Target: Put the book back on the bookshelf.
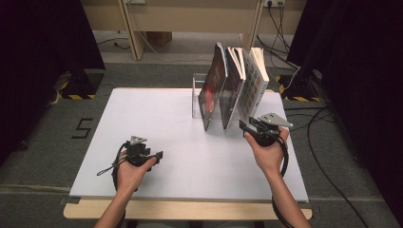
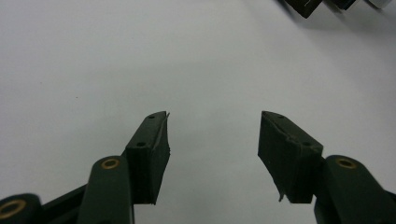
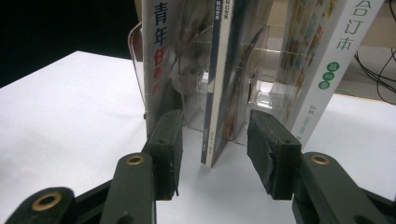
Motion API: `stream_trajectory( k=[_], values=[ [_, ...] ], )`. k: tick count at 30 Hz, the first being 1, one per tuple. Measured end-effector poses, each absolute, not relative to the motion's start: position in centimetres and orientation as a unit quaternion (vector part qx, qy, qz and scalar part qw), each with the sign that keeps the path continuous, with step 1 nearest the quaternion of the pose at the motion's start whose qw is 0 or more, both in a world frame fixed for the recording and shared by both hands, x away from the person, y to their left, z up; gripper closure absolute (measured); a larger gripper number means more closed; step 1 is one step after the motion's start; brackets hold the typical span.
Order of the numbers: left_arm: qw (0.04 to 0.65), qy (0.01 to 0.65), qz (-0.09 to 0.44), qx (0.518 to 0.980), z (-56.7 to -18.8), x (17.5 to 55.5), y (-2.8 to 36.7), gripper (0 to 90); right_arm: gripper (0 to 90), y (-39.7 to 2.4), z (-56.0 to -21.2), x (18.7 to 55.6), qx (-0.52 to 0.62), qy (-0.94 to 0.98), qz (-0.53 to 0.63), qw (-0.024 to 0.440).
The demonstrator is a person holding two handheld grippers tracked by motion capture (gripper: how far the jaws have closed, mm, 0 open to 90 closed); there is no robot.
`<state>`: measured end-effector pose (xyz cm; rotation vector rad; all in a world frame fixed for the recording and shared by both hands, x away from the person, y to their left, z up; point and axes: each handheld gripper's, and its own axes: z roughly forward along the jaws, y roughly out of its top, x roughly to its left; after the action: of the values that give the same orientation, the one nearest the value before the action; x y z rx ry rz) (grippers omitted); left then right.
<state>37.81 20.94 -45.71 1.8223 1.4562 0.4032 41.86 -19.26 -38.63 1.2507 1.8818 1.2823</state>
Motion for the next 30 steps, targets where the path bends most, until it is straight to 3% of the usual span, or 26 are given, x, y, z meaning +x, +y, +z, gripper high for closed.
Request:
stream_trajectory(
  k=[30],
  values=[
    [0.374,0.571,0.16,0.713,-45.8,37.8,21.1,42.0,56.0,-22.9,-41.7,39.9,0.502,0.696,0.441,0.263]
  ],
)
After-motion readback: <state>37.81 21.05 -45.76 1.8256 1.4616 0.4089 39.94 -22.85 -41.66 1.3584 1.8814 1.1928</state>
